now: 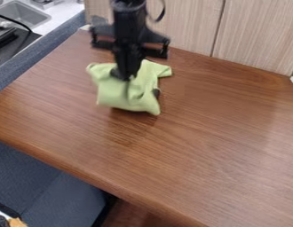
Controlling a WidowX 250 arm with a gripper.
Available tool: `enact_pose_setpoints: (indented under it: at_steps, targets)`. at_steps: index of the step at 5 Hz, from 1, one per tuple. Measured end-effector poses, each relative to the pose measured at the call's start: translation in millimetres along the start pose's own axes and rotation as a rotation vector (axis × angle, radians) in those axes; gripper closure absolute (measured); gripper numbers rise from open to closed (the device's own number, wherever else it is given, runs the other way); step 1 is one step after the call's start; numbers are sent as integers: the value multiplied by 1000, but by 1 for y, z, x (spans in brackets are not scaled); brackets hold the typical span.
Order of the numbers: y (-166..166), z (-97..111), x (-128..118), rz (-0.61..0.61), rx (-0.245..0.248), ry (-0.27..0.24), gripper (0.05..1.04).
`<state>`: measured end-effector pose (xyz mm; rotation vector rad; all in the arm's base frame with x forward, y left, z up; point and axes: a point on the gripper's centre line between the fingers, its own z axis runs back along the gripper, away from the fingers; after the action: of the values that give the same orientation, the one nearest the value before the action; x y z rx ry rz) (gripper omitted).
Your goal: Fold the cloth from bottom to top
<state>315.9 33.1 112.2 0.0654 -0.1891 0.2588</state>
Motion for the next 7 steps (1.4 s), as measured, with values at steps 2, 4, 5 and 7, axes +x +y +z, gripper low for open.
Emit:
enact_pose_setpoints:
  at_steps: [2,4,5,7]
  targets:
    - [8,-29,63,79,11,15,1020]
    - [18,-86,73,125,67,-10,1021]
    - [16,-103,66,124,74,-16,1021]
    - [15,-107,58,113,51,37,862]
